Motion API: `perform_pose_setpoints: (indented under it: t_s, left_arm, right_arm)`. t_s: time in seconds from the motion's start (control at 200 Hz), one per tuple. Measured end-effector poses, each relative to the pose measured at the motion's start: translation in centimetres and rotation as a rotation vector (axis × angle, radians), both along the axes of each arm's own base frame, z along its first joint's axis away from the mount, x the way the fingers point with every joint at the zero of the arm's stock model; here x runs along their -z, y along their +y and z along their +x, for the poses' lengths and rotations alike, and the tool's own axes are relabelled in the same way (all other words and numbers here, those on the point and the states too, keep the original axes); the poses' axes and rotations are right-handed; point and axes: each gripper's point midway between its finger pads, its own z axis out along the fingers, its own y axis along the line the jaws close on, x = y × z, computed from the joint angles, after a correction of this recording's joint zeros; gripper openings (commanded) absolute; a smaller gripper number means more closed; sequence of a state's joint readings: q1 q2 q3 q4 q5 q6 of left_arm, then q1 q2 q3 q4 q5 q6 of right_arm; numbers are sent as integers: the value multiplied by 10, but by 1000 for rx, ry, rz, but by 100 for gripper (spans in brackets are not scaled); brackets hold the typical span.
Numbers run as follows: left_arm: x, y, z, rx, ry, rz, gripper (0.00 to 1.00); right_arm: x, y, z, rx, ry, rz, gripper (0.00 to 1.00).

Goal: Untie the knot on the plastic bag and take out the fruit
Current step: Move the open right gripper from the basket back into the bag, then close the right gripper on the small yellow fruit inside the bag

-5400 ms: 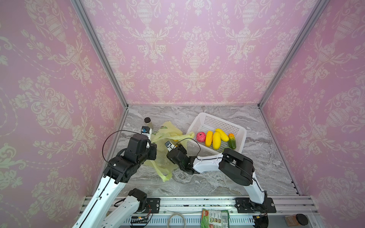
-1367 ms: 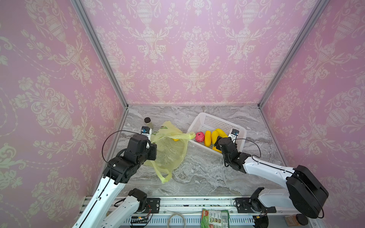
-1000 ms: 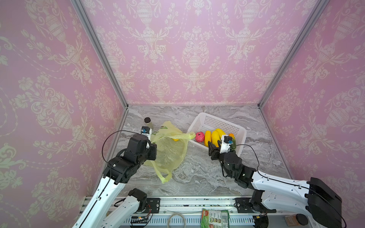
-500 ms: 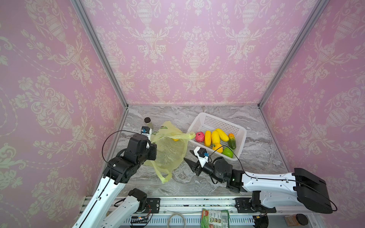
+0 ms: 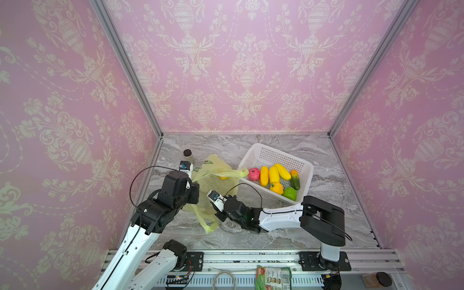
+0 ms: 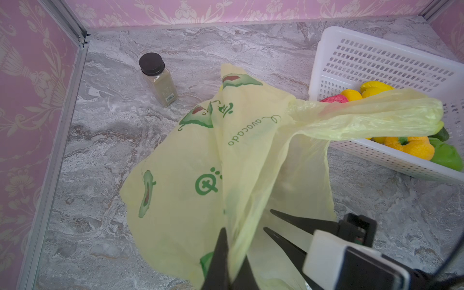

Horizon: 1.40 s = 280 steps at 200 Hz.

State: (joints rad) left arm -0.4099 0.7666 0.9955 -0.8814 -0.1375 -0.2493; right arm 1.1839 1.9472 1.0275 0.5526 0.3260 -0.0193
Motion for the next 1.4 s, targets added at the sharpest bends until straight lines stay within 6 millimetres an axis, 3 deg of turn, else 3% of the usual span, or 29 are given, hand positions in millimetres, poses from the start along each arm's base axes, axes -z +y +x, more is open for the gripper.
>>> perform_pose_setpoints:
  t_s: [0.065,0.15,0.37,0.47,0.761,0.866,1.066,1.241,1.401]
  left_arm:
    - [0,0,0,1,-1,0,0]
    - [0,0,0,1,-2,-1,0]
    - [-3,-1,-2,7,-14,-11,0]
    - [-8,-3,-6,24,-27,-32,0]
    - [-15,-14,-16,88,-48,-92,0]
    - [-15,-18,-17,106,-43,-106,0]
    - [-16,-21,-18,118,-45,-117,0]
    - [-16,-23,-18,128,-42,-125,0]
    - [-16,-23,-19,130,-42,-126,0]
  right_arm:
    - [19,0,8,13,21,-49,25]
    - [30,3,19,29,37,-84,25]
    - [24,36,58,101,57,-99,20]
    - [22,41,74,175,58,-117,28]
    - [9,18,122,458,20,-167,50]
    - [8,3,144,540,46,-158,65]
    - [32,-23,175,628,118,-164,70]
    - [59,-28,187,645,200,-160,81]
    - [60,-23,192,630,247,-129,89]
